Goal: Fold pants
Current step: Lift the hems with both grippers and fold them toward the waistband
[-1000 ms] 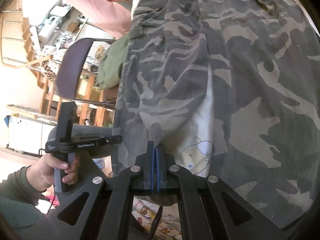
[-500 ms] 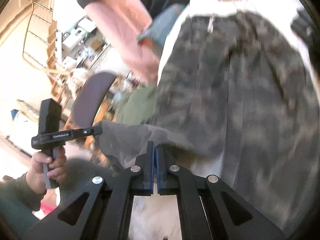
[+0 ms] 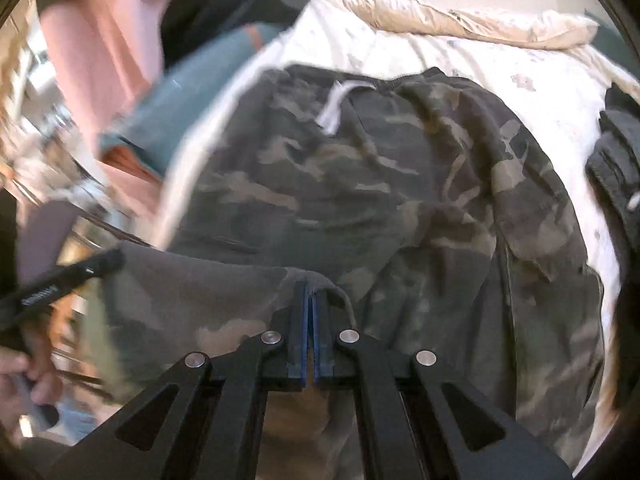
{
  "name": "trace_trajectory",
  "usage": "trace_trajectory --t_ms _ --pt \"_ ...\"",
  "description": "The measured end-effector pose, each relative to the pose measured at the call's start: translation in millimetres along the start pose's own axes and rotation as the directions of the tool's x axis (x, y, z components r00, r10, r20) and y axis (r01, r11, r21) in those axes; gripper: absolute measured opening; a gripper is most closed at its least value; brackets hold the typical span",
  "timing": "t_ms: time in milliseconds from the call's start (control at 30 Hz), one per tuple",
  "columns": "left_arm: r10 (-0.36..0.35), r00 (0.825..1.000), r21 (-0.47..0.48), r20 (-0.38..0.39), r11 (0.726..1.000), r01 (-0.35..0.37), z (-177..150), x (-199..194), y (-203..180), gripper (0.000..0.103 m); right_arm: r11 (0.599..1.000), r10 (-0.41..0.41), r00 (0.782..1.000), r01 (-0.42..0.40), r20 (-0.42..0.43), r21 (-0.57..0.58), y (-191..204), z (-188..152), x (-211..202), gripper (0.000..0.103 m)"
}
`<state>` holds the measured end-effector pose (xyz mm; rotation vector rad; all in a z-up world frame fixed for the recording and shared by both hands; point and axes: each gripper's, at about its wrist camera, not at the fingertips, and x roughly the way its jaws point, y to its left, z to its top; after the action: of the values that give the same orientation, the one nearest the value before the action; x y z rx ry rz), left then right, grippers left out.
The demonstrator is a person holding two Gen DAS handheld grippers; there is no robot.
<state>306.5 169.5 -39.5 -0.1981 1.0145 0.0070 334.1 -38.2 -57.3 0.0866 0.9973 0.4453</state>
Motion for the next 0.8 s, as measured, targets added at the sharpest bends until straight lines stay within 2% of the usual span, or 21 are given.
trace_trajectory --t_ms 67,133,167,200,233,267,300,333,400,467,533,633,667,700,733,767,800 --pt "0.068 0.998 0.025 -0.017 0.997 -0.068 -1 23 3 0.006 1.0 -0.018 0.999 0.018 -0.034 -0.005 -3 4 24 0.001" --pt "0.096 0.995 0.02 -0.04 0.995 -0.095 -2 40 7 0.006 1.0 -0.027 0.996 0.026 -0.082 -0.004 -6 5 45 0.008" --pt "0.098 0.994 0.005 -0.052 0.995 -0.097 -4 44 9 0.01 1.0 -0.025 0.994 0.025 -0.106 -0.002 -7 5 50 0.011" --pt "0.099 0.993 -0.015 -0.067 0.995 -0.1 -6 45 12 0.016 1.0 -0.017 0.99 0.016 -0.137 -0.005 -9 4 55 0.022" --pt "0.086 0.993 -0.04 -0.08 0.995 -0.089 -10 44 15 0.038 1.0 -0.007 0.988 0.006 -0.152 -0.009 -10 2 56 0.048" --pt "0.057 0.995 -0.052 -0.082 0.997 -0.062 -13 40 15 0.062 1.0 -0.003 0.986 0.002 -0.167 -0.008 -14 -2 54 0.064" --pt "0.038 0.996 -0.07 -0.086 0.997 -0.044 -19 32 17 0.074 1.0 -0.006 0.984 0.005 -0.179 -0.001 -17 -5 50 0.078" --pt "0.025 0.997 -0.088 -0.078 0.996 -0.032 -28 21 20 0.083 1.0 0.013 0.985 -0.011 -0.174 0.014 -21 -10 41 0.077" --pt "-0.003 0.997 -0.101 -0.078 0.995 -0.004 -48 1 24 0.083 0.994 0.105 0.988 -0.102 -0.113 0.038 -30 -27 8 0.077" --pt "-0.016 0.995 -0.135 -0.101 0.991 0.003 -76 -18 32 0.083 0.98 0.194 0.977 -0.189 -0.085 0.071 -38 -49 -19 0.077" --pt "-0.032 0.989 -0.148 -0.144 0.989 0.011 -99 -24 39 0.083 0.962 0.269 0.956 -0.259 -0.121 0.089 -43 -79 -31 0.072" --pt "-0.063 0.971 -0.136 -0.232 0.99 0.032 -133 -17 43 0.083 0.96 0.277 0.946 -0.266 -0.167 0.085 -43 -121 -30 0.061" --pt "-0.076 0.963 -0.129 -0.258 0.991 0.044 -143 -11 42 0.078 0.963 0.268 0.945 -0.257 -0.187 0.085 -42 -133 -24 0.056" --pt "-0.084 0.96 -0.125 -0.267 0.991 0.052 -149 -6 41 0.073 0.963 0.267 0.944 -0.252 -0.195 0.097 -41 -139 -19 0.046" --pt "-0.11 0.955 -0.121 -0.276 0.99 0.079 -155 2 38 0.058 0.957 0.283 0.938 -0.263 -0.199 0.122 -41 -145 -14 0.034" --pt "-0.135 0.95 -0.119 -0.281 0.987 0.105 -158 7 36 0.041 0.952 0.294 0.937 -0.271 -0.188 0.14 -41 -150 -12 0.03" --pt "-0.139 0.95 -0.114 -0.28 0.987 0.11 -159 11 33 0.036 0.952 0.289 0.945 -0.268 -0.154 0.146 -41 -152 -14 0.02"
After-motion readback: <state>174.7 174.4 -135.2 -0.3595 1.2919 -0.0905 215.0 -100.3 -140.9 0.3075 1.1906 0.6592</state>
